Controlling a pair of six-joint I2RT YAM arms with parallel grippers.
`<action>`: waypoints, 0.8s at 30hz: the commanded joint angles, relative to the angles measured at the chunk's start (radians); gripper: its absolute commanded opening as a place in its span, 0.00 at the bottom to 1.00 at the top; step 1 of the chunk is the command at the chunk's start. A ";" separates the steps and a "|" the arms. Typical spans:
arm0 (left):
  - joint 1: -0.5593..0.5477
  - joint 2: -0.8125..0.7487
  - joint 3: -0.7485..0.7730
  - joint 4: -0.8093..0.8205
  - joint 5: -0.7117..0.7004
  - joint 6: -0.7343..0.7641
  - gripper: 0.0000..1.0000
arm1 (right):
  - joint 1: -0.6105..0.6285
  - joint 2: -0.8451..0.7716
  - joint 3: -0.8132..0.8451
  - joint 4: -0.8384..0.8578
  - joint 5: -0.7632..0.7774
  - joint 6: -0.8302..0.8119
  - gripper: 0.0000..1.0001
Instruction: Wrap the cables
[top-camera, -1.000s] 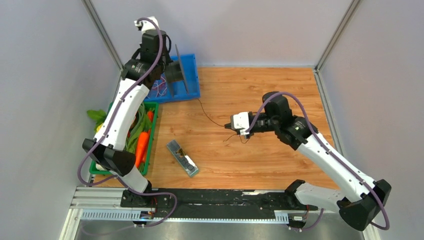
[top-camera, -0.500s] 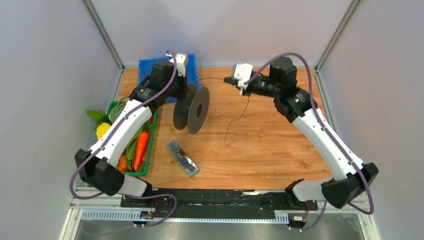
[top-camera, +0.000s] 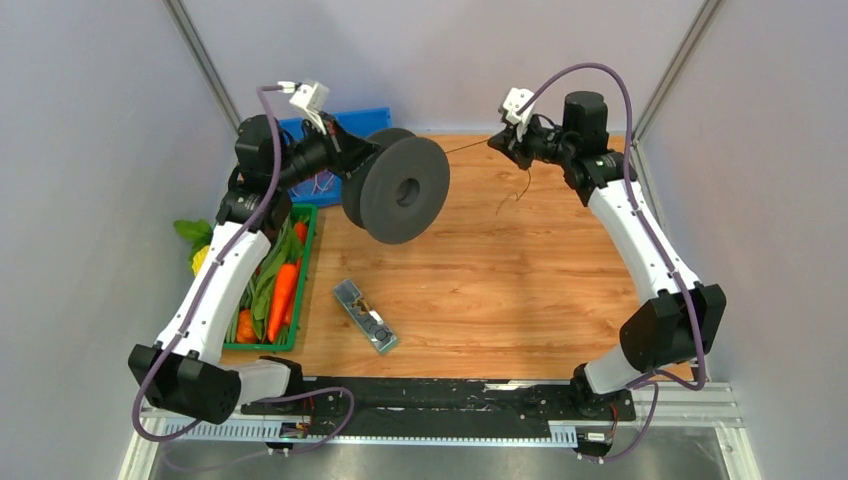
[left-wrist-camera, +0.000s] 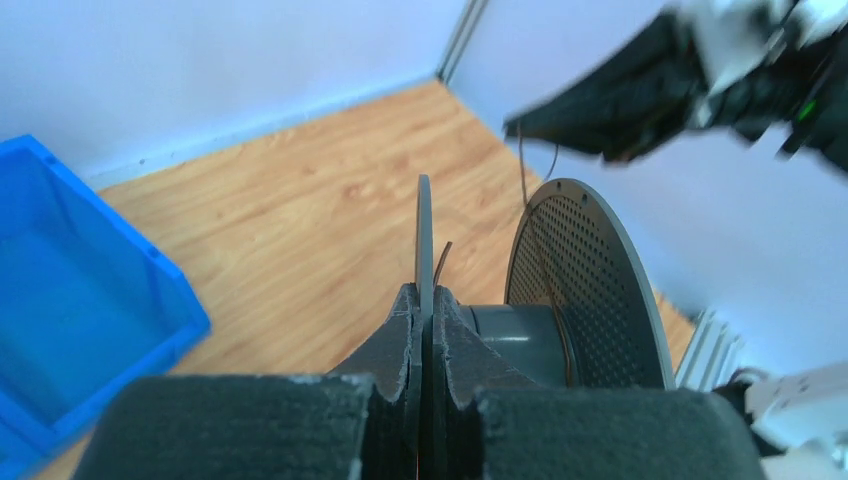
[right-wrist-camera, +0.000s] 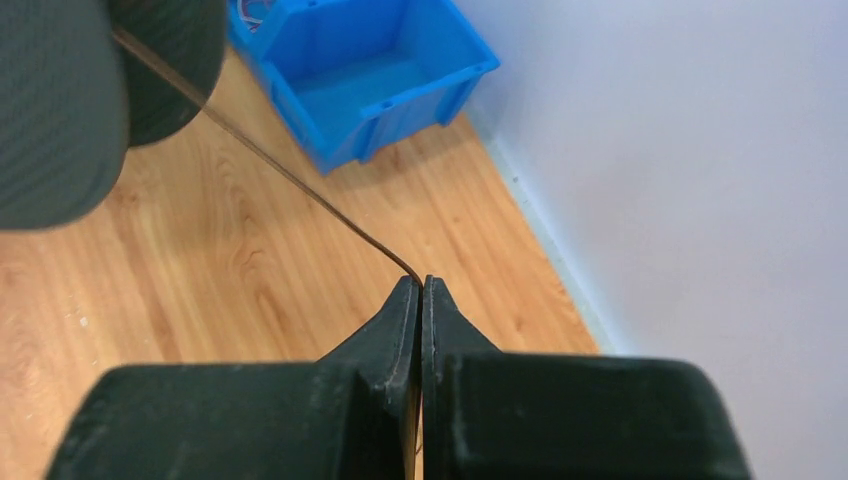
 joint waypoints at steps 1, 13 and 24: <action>0.052 0.007 0.086 0.286 0.100 -0.352 0.00 | -0.040 -0.001 -0.069 0.016 0.020 0.046 0.00; 0.111 0.091 0.207 0.282 -0.205 -0.751 0.00 | 0.068 -0.091 -0.313 0.102 -0.053 0.250 0.00; 0.114 0.133 0.357 0.306 -0.222 -0.786 0.00 | 0.108 -0.127 -0.313 0.226 -0.089 0.432 0.08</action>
